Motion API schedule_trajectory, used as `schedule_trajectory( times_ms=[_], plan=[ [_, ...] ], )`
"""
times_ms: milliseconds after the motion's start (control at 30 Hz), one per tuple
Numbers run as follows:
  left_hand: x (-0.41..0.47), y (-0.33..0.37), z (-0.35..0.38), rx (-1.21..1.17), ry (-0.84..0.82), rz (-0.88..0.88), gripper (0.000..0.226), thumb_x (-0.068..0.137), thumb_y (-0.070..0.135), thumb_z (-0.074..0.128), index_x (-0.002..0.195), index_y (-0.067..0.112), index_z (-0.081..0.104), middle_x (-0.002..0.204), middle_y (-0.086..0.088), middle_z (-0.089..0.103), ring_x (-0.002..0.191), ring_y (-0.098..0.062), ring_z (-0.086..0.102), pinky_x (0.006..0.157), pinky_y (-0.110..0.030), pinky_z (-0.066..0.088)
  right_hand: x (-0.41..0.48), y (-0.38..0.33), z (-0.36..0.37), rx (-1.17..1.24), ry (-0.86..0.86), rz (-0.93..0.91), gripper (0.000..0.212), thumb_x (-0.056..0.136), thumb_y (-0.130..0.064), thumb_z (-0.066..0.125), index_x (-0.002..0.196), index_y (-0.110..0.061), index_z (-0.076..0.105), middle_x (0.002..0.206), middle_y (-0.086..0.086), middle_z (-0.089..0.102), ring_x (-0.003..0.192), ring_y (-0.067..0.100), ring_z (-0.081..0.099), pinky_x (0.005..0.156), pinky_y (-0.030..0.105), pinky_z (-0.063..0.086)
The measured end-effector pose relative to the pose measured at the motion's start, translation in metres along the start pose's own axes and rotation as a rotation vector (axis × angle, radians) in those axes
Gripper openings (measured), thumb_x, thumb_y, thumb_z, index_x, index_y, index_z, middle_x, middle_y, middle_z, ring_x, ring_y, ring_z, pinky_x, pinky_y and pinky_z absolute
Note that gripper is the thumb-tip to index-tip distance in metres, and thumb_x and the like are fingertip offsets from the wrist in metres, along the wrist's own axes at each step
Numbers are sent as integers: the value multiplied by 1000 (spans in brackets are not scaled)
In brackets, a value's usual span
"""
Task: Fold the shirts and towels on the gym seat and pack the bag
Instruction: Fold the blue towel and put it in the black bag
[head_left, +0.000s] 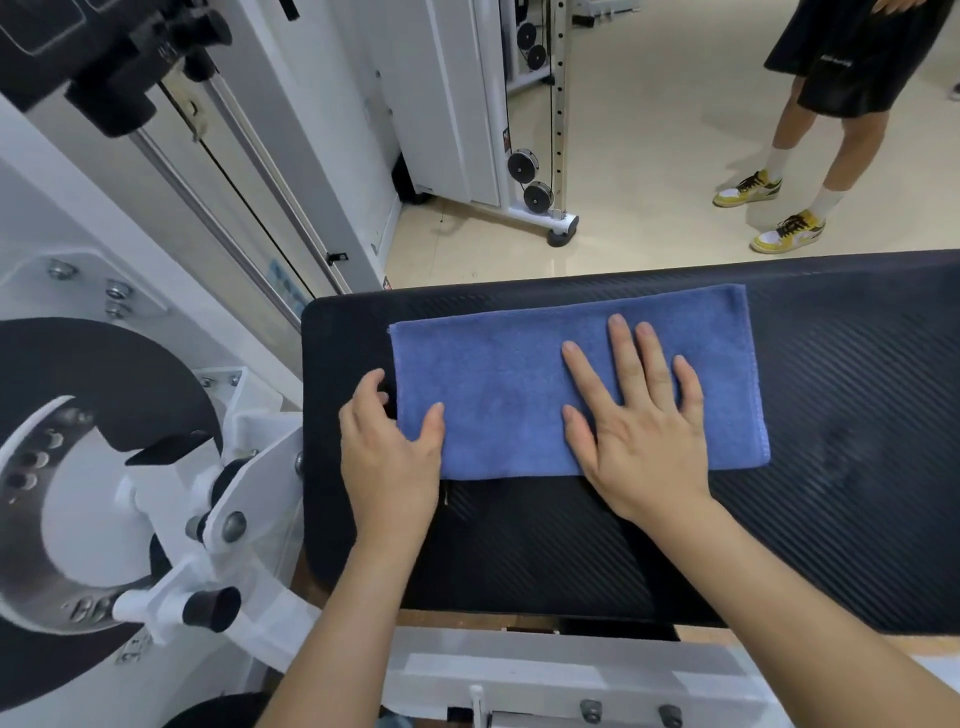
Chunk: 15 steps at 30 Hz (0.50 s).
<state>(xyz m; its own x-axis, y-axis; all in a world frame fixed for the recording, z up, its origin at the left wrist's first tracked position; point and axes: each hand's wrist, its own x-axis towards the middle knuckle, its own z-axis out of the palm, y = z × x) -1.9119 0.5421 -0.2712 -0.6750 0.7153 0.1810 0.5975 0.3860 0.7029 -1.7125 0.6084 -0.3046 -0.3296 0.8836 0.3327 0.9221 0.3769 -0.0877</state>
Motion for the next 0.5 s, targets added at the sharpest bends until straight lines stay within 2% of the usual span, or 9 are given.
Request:
schedule_trajectory(
  times_ms=[67, 133, 200, 267, 333, 400, 500],
  plan=[
    [2, 6, -3, -70, -22, -180, 58, 80, 36, 74, 130, 21, 49, 97, 7, 62, 92, -16, 62, 83, -38, 51, 0, -1, 1, -9, -3, 6, 59, 96, -51, 30, 152, -35, 24, 162, 7, 14, 149, 26, 13, 116, 48, 9],
    [8, 7, -3, -150, -53, -264, 40, 77, 34, 77, 112, 22, 61, 83, 10, 67, 83, -12, 65, 79, -40, 55, 1, -1, 0, -13, -1, 7, 59, 96, -52, 29, 152, -36, 22, 162, 6, 14, 149, 25, 13, 116, 48, 9],
    [12, 10, -1, -150, -103, -269, 20, 75, 33, 75, 90, 23, 66, 83, 7, 68, 78, -12, 65, 74, -42, 57, 2, -1, -1, -7, -8, 8, 59, 95, -52, 29, 152, -36, 22, 162, 6, 14, 149, 25, 13, 116, 49, 9],
    [13, 13, -1, -85, -111, -238, 14, 74, 35, 71, 79, 24, 63, 86, 3, 67, 77, -15, 64, 71, -41, 55, 2, -1, -2, -4, -27, 10, 59, 94, -52, 30, 151, -37, 23, 161, 6, 16, 148, 26, 14, 115, 49, 10],
    [10, 17, -4, -148, -97, -222, 17, 77, 29, 71, 87, 22, 58, 87, 5, 65, 80, -15, 64, 69, -36, 53, 5, -3, -7, 10, -29, 15, 59, 92, -52, 34, 148, -36, 31, 159, 8, 23, 146, 27, 18, 112, 50, 13],
    [5, 22, -7, -361, -124, -247, 34, 80, 20, 73, 105, 25, 50, 91, 7, 65, 82, -9, 66, 67, -27, 52, 14, -7, -18, 43, -17, 46, 54, 87, -48, 41, 139, -33, 43, 153, 10, 32, 138, 29, 24, 101, 50, 20],
    [-1, 19, -10, -507, -123, -171, 60, 83, 9, 70, 123, 42, 40, 96, 9, 69, 84, 0, 67, 72, -23, 55, 27, -22, -31, 129, 51, 77, 42, 85, -36, 52, 126, -26, 50, 144, 11, 37, 123, 28, 28, 87, 47, 31]
  ],
)
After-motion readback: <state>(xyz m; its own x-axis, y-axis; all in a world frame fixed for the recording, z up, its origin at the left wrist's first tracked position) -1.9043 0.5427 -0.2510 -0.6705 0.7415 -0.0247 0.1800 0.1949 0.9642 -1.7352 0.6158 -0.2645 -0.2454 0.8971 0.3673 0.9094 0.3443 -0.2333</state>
